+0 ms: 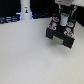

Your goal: Open the kcup holder, insert the kcup into the holder, and close the kcup holder

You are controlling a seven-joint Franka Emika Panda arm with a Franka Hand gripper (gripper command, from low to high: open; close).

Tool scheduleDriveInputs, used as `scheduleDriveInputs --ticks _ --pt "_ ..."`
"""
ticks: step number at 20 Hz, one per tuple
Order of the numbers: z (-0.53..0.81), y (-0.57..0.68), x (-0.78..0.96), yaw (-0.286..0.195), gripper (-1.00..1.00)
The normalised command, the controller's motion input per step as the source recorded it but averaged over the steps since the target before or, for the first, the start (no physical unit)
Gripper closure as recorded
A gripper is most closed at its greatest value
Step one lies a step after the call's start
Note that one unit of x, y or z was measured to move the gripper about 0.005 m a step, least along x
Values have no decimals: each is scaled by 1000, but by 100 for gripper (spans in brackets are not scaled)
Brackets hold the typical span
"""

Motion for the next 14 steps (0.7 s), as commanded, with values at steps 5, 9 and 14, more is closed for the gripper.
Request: scheduleDriveInputs --ticks 5,9,14 --pt "-102 -230 -378 -13 100" --pt "-97 -302 -342 -30 100" --pt "-91 -137 -9 -33 100"
